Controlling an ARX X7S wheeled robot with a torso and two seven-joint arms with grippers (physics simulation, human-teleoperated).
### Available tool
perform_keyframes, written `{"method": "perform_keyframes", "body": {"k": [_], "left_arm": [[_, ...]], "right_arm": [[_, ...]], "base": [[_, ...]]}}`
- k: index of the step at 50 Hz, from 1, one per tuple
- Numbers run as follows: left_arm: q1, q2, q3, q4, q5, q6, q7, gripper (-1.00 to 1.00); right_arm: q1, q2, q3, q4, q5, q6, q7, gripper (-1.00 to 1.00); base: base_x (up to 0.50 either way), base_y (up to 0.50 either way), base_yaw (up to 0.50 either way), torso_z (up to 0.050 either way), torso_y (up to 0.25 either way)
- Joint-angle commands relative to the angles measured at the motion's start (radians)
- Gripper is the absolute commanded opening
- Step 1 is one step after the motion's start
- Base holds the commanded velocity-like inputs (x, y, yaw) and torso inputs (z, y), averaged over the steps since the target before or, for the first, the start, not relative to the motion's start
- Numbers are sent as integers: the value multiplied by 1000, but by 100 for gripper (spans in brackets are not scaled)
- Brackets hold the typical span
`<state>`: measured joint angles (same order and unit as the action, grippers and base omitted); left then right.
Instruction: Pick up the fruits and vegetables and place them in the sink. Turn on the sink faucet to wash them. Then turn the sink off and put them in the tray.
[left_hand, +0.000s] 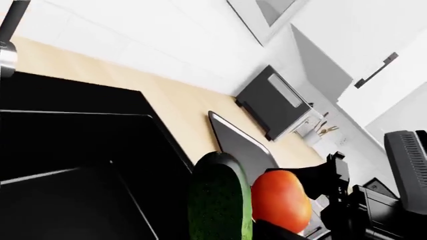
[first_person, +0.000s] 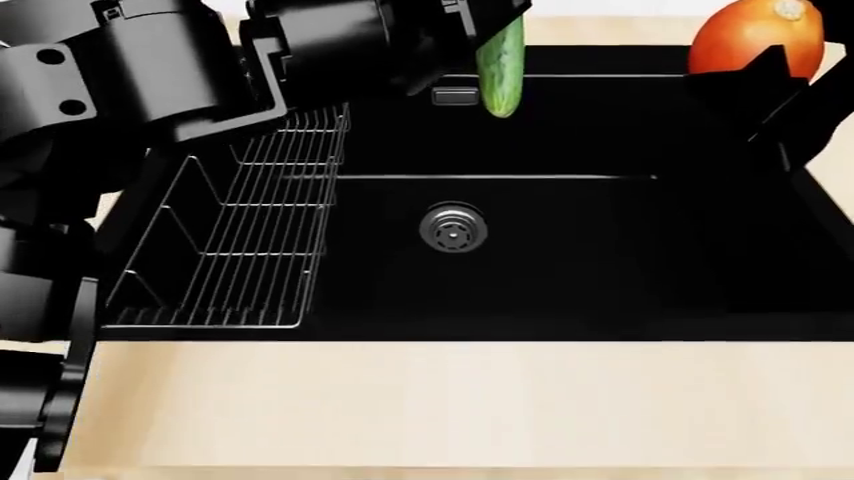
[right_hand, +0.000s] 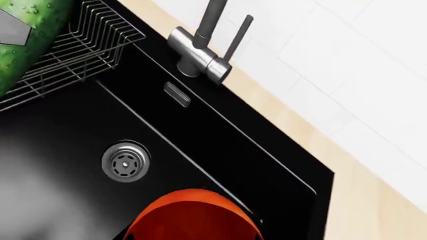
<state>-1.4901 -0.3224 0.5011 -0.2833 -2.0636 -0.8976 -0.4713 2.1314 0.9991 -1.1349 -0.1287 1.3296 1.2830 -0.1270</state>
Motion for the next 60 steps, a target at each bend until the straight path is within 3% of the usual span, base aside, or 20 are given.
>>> {"method": "perform_keyframes", "body": {"k": [1,16,35,60], "left_arm": [[5,-6,-24,37,-51,20,-61,-100],[8,-13,-25,77,-27,38,-70,-100],[63,-94,-69,213,202,156,-38,-100],[8,-163,-50,289,226,102,-72,-100]], "right_arm": [[23,-9,23,0,-7,0,8,-100],[-19,-40,69,1,8,-70,112,-100],[-88,55,267,-104,368,-214,531,-100],[-198,33,269,-128,348,-314,545,-100]], "base": [[-500,0,0,0,0],[-500,0,0,0,-1],[-359,-372,0,0,-1],[-161,-500,0,0,0]]}}
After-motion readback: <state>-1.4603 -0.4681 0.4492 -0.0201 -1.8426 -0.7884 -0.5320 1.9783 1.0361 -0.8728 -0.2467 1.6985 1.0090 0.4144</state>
